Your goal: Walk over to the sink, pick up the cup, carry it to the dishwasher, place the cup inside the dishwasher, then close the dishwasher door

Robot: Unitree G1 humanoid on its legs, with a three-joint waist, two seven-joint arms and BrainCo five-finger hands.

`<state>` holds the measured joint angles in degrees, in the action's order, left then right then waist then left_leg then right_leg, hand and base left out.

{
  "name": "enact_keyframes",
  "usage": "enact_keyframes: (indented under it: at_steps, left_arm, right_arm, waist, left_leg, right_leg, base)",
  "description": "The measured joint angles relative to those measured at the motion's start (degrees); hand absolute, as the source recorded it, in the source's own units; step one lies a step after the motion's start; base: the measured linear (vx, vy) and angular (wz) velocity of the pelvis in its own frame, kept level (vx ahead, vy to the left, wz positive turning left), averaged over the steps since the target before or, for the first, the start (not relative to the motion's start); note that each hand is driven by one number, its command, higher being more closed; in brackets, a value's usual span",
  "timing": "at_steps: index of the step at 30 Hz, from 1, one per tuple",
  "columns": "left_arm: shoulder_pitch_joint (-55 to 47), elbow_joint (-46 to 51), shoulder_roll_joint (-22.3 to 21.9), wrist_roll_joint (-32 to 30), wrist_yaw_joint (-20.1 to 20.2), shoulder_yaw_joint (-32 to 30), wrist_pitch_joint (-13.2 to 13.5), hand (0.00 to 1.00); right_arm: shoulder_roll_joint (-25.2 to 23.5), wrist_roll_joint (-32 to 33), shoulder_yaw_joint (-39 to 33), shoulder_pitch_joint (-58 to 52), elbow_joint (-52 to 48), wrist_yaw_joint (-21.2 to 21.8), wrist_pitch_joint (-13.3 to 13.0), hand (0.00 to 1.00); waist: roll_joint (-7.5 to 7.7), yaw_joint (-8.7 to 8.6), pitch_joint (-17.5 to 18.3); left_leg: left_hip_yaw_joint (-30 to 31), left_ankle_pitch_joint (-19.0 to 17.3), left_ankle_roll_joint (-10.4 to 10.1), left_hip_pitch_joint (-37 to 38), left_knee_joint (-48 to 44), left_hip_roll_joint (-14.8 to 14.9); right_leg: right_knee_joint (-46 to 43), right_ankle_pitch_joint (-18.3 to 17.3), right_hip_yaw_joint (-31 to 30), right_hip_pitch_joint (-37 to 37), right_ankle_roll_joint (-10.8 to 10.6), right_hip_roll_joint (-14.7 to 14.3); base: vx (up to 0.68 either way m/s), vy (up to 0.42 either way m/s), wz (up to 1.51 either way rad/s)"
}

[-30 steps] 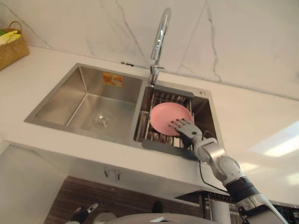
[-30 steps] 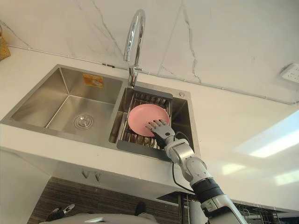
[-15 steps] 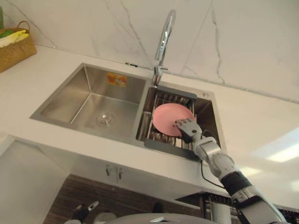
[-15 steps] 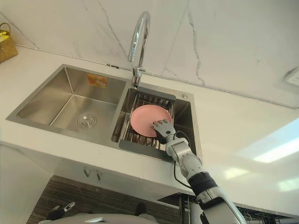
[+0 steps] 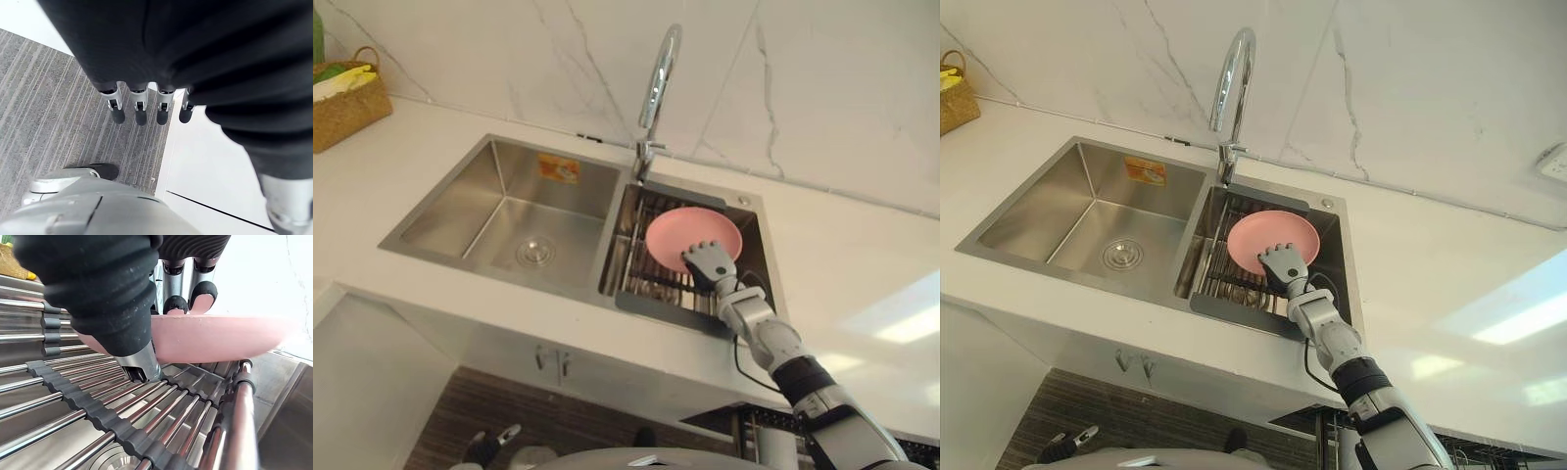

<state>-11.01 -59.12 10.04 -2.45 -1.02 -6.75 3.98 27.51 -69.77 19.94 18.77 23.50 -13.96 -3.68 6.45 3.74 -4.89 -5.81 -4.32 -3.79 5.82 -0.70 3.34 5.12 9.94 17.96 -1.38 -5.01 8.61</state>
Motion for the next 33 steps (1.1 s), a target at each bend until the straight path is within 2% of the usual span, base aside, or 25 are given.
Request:
enact_keyframes:
  at_steps: [4, 9, 13, 17, 24, 30, 32, 33]
  left_arm:
    - [-0.16, 0.07, 0.0, 0.01, -0.05, -0.07, 0.6, 0.0]
    - [-0.78, 0.55, -0.05, 0.03, -0.06, -0.38, 1.11, 0.0]
    - [-1.52, 2.05, -0.08, 0.05, -0.08, -0.43, 1.2, 0.0]
    - [-1.74, 2.06, -0.17, 0.12, -0.09, -0.42, 1.21, 0.0]
    - [-2.76, 2.06, -0.35, 0.13, -1.37, -0.44, 1.68, 0.0]
    - [-3.89, 2.21, -0.49, -0.03, -1.61, -0.43, 2.7, 0.0]
    - [-4.82, 2.26, -0.9, -0.03, -1.68, -0.46, 3.77, 0.0]
    - [-5.34, 2.25, -1.61, 0.02, -1.95, -0.49, 4.35, 0.0]
  right_arm:
    - [0.16, 2.23, -0.97, 0.0, -0.31, -0.35, -1.16, 1.0]
    - [0.73, 5.32, -3.51, -0.11, -5.15, -0.49, -1.16, 1.0]
    - [2.82, 7.23, -5.2, -0.15, -7.36, -1.13, -1.22, 1.0]
    - [2.82, 8.29, -7.19, -0.58, -7.6, -1.16, -1.42, 1.0]
    - [3.01, 10.63, -10.18, -2.82, -14.01, -1.18, -1.58, 1.0]
    - [6.4, 12.1, -15.99, -5.58, -18.03, -1.0, -2.39, 1.0]
    - [8.15, 12.13, -17.92, -5.68, -18.1, -1.01, -2.4, 1.0]
    - [9.74, 12.35, -18.54, -5.59, -18.27, -1.04, -2.39, 1.0]
  waist:
    - [-0.28, -0.13, -0.19]
    - [-1.0, -0.61, -0.6]
    - [-1.01, -0.66, -0.6]
    - [-1.04, -0.86, -0.6]
    - [-1.39, -1.77, -0.48]
    - [-2.34, -2.13, -0.13]
    - [-3.07, -2.31, 0.07]
    - [-4.45, -1.94, 0.1]
  left_leg:
    - [-0.13, -0.01, -0.01, 0.03, -0.03, 0.0]
    - [-0.17, -0.14, 0.02, 0.34, -0.11, 0.0]
    - [-0.23, -0.17, 0.04, 0.41, -0.12, 0.01]
    - [-0.24, -0.18, 0.04, 0.43, -0.18, 0.01]
    - [-0.45, -0.26, -0.01, 0.66, -0.22, 0.05]
    - [-0.48, -0.6, 0.03, 0.98, -0.25, 0.1]
    - [-0.57, -2.89, 0.14, -0.09, -4.13, 0.34]
    - [-0.46, -7.13, -0.02, -2.82, -11.02, 1.39]
  right_leg:
    - [-0.02, 0.0, -0.02, 0.0, 0.0, 0.0]
    - [-0.05, -0.04, -0.07, -0.35, -0.05, 0.0]
    - [-0.08, -0.07, -0.06, -0.43, -0.09, -0.01]
    - [-0.29, -0.08, -0.05, -0.49, -0.1, 0.0]
    - [-0.35, -0.13, -0.13, -0.69, -0.16, -0.01]
    - [-0.38, -0.45, -0.08, -1.15, -0.14, -0.07]
    - [-0.4, -1.24, -0.53, -1.36, -0.56, -0.26]
    - [-0.4, -2.04, -2.41, -1.39, -0.49, -1.22]
  base:
    - [0.0, 0.0, 0.0]
    - [0.0, 0.0, 0.0]
    - [0.0, 0.0, 0.0]
    - [0.0, 0.0, 0.0]
    - [0.0, 0.0, 0.0]
    - [0.0, 0.0, 0.01]
    - [0.0, 0.008, -0.13]
    - [-0.05, 0.055, -0.36]
